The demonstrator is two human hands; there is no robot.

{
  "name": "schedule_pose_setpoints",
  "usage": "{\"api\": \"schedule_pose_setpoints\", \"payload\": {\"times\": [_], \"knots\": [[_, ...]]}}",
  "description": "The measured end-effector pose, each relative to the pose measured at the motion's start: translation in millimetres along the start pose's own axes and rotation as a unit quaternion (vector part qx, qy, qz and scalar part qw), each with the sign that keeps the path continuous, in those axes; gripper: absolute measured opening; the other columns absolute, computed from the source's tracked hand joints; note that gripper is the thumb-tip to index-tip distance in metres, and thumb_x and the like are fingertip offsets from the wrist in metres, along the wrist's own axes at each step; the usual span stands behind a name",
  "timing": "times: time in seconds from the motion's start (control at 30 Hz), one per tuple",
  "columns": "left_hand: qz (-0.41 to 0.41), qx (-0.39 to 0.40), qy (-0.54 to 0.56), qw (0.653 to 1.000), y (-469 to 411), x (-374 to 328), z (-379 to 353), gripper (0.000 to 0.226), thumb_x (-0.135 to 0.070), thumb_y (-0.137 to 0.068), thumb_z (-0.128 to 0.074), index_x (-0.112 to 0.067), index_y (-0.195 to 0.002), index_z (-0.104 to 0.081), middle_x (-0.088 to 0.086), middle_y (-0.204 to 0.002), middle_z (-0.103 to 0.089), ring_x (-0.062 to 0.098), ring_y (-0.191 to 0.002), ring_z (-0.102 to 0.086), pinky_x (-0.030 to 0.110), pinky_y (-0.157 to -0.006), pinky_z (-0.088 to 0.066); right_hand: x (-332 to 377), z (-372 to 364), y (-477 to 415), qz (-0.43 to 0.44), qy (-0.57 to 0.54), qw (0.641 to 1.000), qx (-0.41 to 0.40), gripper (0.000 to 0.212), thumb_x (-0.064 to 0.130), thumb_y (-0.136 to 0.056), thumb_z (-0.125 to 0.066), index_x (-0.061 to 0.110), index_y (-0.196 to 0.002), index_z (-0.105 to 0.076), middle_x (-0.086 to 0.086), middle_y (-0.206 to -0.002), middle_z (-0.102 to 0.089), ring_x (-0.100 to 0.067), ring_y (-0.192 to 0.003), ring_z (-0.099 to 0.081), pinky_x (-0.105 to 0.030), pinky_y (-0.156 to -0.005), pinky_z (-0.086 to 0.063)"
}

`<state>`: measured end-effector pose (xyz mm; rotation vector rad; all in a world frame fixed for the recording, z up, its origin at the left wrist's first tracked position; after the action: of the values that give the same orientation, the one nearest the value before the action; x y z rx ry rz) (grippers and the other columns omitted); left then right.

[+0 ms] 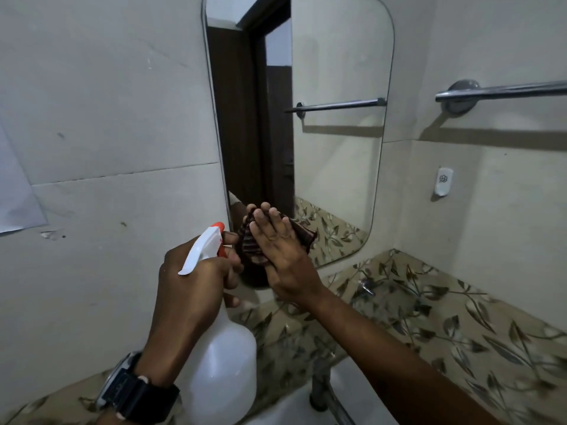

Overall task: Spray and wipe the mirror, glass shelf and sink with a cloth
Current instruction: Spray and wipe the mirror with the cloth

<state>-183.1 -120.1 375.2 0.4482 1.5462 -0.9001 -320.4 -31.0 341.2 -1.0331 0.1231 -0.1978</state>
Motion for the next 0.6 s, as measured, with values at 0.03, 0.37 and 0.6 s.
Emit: {"api": "schedule_pose_setpoints", "payload": {"times": [0.03, 0.37, 0.6], "knots": [[0.005, 0.001, 0.006, 1.0, 1, 2, -1, 0.047, -0.004, -0.05, -0.053, -0.029, -0.079, -0.08, 0.007, -0.068, -0.07, 0.036, -0.079, -0.072, 0.034, -0.05, -0.054, -6, 0, 8, -0.003, 0.002, 1.0, 0.0, 0.075, -0.009, -0.084, -0.055, 0.0, -0.155, -0.034, -0.017, -0.166, -0.023, -0.038, -0.157, -0.013, -0.054, -0.128, -0.011], [-0.001, -0.011, 0.0, 1.0, 3, 17, -1, 0.054, 0.011, -0.07, -0.052, -0.034, -0.079, -0.08, 0.009, -0.073, -0.072, 0.045, -0.089, -0.071, 0.036, -0.053, -0.056, -191, 48, 128, -0.499, -0.099, 0.832, -0.221, 0.057, 0.015, -0.105, -0.053, 0.024, -0.158, -0.033, 0.009, -0.166, -0.018, -0.013, -0.156, -0.012, -0.047, -0.128, -0.02], [0.03, -0.009, 0.0, 1.0, 19, 46, -1, 0.047, 0.015, -0.073, -0.048, -0.02, -0.085, -0.077, 0.008, -0.068, -0.069, 0.047, -0.078, -0.066, 0.033, -0.048, -0.052, -118, 14, 112, -0.466, -0.126, 0.845, -0.229, 0.064, 0.002, -0.102, -0.051, 0.02, -0.159, -0.028, 0.009, -0.167, -0.012, -0.019, -0.158, -0.01, -0.029, -0.128, -0.015]]}}
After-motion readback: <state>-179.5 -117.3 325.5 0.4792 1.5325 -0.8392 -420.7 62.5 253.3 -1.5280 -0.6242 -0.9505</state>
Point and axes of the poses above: each hand's wrist, its own y-axis away from the middle knuckle, its own z-axis out of the back of the hand, x = y × z, the point moved 10 cm from there along -y, towards the middle knuckle
